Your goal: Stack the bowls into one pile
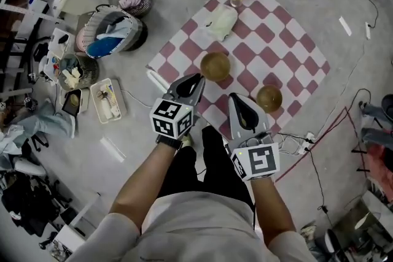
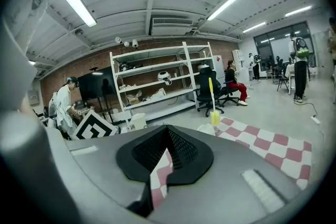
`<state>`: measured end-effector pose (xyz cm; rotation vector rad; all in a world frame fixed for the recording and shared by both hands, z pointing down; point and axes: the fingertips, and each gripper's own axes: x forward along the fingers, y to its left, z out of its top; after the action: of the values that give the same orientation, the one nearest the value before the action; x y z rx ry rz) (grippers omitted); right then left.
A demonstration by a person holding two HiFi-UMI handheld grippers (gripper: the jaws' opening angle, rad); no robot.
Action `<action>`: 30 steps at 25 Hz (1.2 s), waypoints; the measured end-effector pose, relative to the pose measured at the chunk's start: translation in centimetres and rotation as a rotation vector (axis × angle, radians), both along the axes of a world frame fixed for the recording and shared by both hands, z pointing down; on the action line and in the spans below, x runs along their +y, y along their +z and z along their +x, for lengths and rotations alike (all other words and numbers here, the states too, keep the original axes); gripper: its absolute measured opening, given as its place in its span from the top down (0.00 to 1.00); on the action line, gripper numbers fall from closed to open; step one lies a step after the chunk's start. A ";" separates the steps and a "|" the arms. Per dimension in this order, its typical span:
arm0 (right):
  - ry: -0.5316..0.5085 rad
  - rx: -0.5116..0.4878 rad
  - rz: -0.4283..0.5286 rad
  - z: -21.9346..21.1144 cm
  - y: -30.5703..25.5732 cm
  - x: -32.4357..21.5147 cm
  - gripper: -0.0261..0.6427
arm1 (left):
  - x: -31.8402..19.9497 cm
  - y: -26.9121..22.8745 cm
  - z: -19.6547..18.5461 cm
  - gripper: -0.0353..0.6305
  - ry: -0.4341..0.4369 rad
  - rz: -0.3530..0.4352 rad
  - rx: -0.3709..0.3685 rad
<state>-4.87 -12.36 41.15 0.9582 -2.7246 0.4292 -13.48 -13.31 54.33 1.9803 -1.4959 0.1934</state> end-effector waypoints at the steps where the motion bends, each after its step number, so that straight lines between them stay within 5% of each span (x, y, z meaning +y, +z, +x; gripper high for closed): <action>1: -0.002 0.001 -0.008 -0.1 0.7 -0.1 0.95 | -0.1 1.2 -0.3 0.94 -0.014 -0.017 0.004; 14: -0.004 0.005 -0.090 -0.4 5.1 -1.4 0.95 | -1.9 11.3 -2.7 0.91 -0.150 -0.226 0.078; 30: 0.036 0.036 -0.131 1.3 6.7 -2.5 0.95 | -3.2 15.4 -2.8 0.92 -0.182 -0.329 0.093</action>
<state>-3.60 -14.86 47.87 0.9718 -2.6140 0.5829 -16.33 -16.47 69.68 1.5661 -1.4697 0.2485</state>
